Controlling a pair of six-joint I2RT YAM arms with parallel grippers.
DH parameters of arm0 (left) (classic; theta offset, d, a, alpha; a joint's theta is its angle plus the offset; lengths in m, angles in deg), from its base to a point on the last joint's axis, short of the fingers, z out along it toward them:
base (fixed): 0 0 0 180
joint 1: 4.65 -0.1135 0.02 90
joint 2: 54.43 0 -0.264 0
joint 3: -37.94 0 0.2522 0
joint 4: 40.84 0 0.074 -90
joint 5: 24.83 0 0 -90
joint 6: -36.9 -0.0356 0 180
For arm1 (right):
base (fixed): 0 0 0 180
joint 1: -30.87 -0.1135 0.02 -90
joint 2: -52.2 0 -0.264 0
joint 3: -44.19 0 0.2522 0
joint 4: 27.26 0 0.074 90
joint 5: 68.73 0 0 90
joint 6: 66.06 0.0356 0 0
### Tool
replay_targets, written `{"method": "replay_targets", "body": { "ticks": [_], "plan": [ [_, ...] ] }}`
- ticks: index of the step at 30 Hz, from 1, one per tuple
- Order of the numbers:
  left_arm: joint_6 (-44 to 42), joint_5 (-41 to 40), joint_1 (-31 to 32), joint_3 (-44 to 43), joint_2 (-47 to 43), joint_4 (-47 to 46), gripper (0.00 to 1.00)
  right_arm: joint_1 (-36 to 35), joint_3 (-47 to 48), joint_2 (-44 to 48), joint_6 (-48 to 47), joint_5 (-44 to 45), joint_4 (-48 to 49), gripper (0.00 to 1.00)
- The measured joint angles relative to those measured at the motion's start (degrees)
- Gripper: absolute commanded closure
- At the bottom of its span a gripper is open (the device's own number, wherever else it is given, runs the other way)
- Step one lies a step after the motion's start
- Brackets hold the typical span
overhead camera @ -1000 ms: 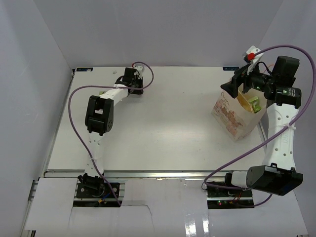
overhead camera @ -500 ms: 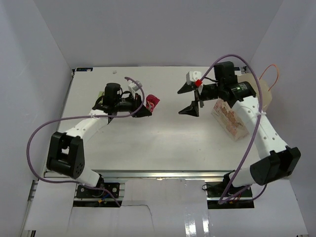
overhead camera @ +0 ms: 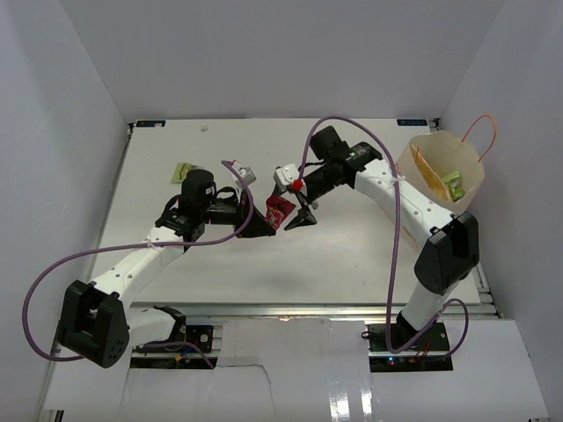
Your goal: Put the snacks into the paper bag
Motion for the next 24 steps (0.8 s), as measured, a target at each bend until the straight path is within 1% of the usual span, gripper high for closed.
{"method": "replay_targets", "body": {
  "ticks": [1,3,4,5,7,8,10,11,12,13,14,15,16,17,19,21,23,24],
  "plan": [
    [0.2,-0.1,0.1,0.0,-0.1,0.0,1.0,-1.0,0.0,0.0,-0.1,0.0,-0.5,0.26],
    [0.3,-0.5,0.2,0.0,-0.1,0.0,1.0,-2.8,0.0,0.0,-0.5,-0.2,-1.4,0.44],
    [0.5,-0.4,0.2,0.0,-0.1,0.4,1.0,-3.4,0.0,0.0,-0.8,0.0,-1.6,0.61],
    [0.5,-0.2,0.3,0.2,-0.1,0.9,1.0,-3.6,0.0,0.0,-1.1,0.0,-1.5,0.72],
    [0.5,-0.9,0.6,0.2,0.0,1.2,0.99,-3.6,0.0,0.0,-1.0,-0.3,-2.6,0.88],
    [0.5,-1.1,0.5,0.2,0.0,1.3,0.91,-3.5,0.0,0.0,-1.0,-0.4,-2.7,0.9],
    [0.3,-1.5,0.7,0.2,0.0,1.6,0.72,-3.5,0.0,0.0,-0.9,-0.3,-2.9,0.92],
    [0.1,-1.9,0.7,0.1,0.0,1.7,0.57,-3.5,0.0,0.0,-1.0,-0.1,-2.9,0.92],
    [-0.2,-2.8,0.7,0.0,0.0,2.0,0.51,-3.5,0.0,0.0,-0.9,0.1,-3.0,0.92],
    [-0.4,-3.9,0.7,-0.2,0.0,2.4,0.43,-3.5,0.0,0.1,-0.7,0.3,-3.2,0.92],
    [-0.5,-5.1,0.7,-0.5,0.0,2.7,0.3,-3.4,-0.1,0.2,-0.4,0.7,-3.4,0.92],
    [-0.8,-7.1,0.6,-0.8,-0.1,2.9,0.21,-3.3,-0.1,0.5,0.1,1.4,-3.5,0.92],
    [-0.9,-9.3,0.6,-1.2,-0.2,3.1,0.15,-3.1,-0.2,1.0,0.6,2.1,-3.9,0.92],
    [-0.8,-11.8,0.6,-1.6,-0.6,3.1,0.02,-2.7,-0.2,1.7,1.4,2.9,-3.8,0.92],
    [-0.4,-17.9,0.6,-2.1,-2.4,3.3,0.02,-1.5,-0.2,3.4,4.2,4.4,-3.2,0.92],
    [-0.1,-24.0,0.5,-2.8,-5.3,3.3,0.02,1.2,0.1,5.9,9.2,5.9,-0.8,0.92],
    [0.0,-31.3,0.0,-3.6,-8.3,4.0,0.02,6.3,1.5,8.9,15.9,8.3,2.3,0.92],
    [0.3,-34.5,-0.2,-4.2,-9.2,4.6,0.02,9.5,2.8,10.5,20.3,10.8,4.6,0.92]
  ]
}}
